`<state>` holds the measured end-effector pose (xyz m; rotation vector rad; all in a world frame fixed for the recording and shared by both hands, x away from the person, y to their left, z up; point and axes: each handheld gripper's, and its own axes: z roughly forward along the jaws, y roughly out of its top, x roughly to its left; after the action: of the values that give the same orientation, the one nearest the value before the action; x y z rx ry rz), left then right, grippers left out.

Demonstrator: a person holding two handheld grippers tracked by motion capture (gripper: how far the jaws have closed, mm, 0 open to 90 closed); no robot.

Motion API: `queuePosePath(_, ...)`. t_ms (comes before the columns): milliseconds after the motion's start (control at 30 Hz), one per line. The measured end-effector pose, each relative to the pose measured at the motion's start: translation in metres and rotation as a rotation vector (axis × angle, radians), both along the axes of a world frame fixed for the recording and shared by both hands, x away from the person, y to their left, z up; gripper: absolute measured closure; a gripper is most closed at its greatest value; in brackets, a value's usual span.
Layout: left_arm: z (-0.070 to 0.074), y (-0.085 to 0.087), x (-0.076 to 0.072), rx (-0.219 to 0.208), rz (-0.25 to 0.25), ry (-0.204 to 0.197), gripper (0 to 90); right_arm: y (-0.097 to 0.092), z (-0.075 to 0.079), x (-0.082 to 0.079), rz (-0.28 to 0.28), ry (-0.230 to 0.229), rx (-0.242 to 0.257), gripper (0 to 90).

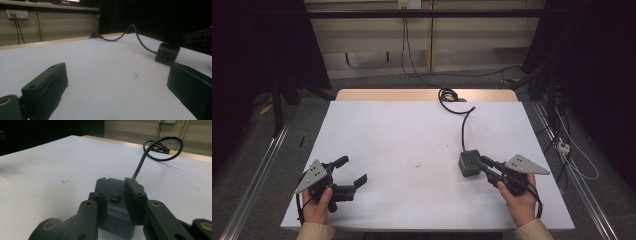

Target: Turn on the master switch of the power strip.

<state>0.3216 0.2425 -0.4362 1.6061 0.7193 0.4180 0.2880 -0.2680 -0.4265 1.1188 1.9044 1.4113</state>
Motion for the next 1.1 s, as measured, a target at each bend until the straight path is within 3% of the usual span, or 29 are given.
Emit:
queuePosePath(600,-0.001,0.002,-0.003,0.010,0.010,-0.006,3.0,-0.001,0.003,0.005,0.015,0.015,0.044,77.5)
queuePosePath(1100,0.000,0.007,-0.008,0.006,0.024,-0.007,3.0,0.002,0.003,0.014,0.013,0.029,0.029,88.7)
